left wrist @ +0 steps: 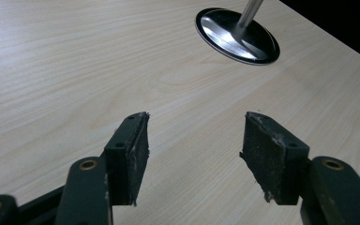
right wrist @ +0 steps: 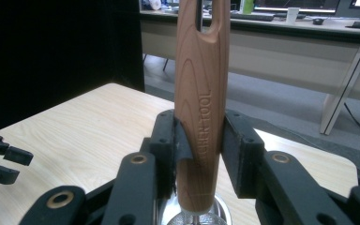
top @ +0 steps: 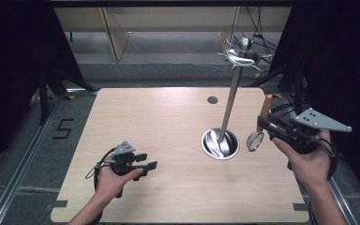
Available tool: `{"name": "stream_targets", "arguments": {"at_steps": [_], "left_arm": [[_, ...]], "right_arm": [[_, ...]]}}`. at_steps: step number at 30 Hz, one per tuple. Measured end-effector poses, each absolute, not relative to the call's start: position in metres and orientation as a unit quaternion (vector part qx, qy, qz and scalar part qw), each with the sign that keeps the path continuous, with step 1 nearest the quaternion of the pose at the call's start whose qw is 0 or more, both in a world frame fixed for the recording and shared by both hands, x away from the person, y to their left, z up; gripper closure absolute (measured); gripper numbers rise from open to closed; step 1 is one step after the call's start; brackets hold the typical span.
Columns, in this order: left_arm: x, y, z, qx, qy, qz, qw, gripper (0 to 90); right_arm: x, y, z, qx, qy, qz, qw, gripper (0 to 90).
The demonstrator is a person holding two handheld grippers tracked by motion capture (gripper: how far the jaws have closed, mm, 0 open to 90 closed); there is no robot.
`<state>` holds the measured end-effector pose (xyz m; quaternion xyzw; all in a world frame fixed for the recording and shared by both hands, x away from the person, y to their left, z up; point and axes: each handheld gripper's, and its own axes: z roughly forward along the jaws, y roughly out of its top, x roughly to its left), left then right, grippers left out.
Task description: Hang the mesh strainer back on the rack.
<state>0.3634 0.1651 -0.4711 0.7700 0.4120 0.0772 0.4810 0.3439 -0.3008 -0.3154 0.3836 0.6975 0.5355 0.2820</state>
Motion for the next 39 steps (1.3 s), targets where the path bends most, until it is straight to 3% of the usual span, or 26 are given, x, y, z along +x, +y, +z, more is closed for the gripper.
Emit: {"name": "stream_targets", "arguments": {"at_steps": [24, 25, 39], "left_arm": [[0.363, 0.166, -0.471, 0.768, 0.415, 0.079, 0.482, 40.3], [0.363, 0.166, -0.471, 0.768, 0.415, 0.079, 0.482, 40.3], [0.363, 0.166, -0.471, 0.768, 0.415, 0.079, 0.481, 40.3]], "right_arm": [[0.352, -0.292, -0.301, 0.361, 0.693, 0.537, 0.317, 68.4], [0.349, -0.290, -0.300, 0.378, 0.691, 0.538, 0.301, 68.4], [0.352, -0.287, -0.293, 0.370, 0.689, 0.541, 0.308, 68.4]]}}
